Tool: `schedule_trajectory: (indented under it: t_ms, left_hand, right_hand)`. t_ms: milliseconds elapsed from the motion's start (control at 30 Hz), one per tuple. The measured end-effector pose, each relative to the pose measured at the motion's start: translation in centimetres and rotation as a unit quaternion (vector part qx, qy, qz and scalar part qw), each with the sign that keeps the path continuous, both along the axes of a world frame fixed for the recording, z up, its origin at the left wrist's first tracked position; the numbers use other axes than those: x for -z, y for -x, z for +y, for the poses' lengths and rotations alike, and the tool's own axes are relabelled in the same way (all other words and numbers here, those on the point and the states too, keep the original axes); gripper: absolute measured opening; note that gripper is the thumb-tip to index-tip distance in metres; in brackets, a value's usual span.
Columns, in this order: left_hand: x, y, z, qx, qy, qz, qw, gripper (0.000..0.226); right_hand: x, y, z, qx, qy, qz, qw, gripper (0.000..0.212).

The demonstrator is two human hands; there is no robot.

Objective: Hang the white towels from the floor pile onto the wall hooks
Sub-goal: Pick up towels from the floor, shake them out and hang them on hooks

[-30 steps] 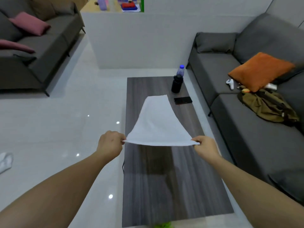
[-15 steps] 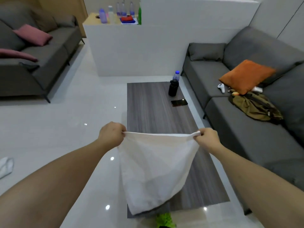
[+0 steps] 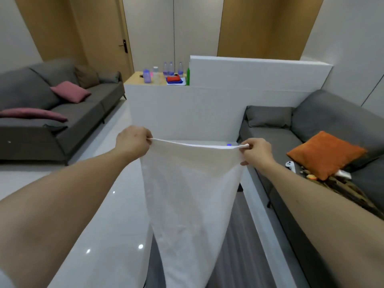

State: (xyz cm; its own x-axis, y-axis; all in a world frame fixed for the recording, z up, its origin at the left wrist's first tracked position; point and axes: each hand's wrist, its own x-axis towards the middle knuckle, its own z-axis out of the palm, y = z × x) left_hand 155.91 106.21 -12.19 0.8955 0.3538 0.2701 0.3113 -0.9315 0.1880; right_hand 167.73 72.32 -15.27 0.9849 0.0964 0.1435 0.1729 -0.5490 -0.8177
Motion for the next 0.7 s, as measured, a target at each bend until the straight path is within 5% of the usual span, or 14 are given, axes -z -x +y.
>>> schedule_trajectory:
  t_ms: [200,300,400,700]
  left_hand:
    - [-10.3,-5.6,-0.4,-0.041,-0.047,-0.124,0.990,0.020]
    - [-12.5,-5.6,-1.1,-0.038,-0.048,-0.177,0.982,0.020]
    - [-12.7,-4.9,-1.8,-0.023,-0.057,-0.197,0.978,0.023]
    - [-4.7,-0.4,-3.2,0.017,-0.021,-0.132,0.991,0.027]
  right_hand:
    - [-9.5,-7.5,1.2,0.010,-0.078,-0.083,0.993,0.028]
    - [-11.7,-7.9,0.6,-0.015,-0.082,-0.111,0.990,0.016]
    - [-11.6,-6.8,-0.6,-0.018,-0.067,-0.133,0.989,0.003]
    - [-4.6,0.4,-3.8,-0.016,0.072,-0.135,0.988,0.009]
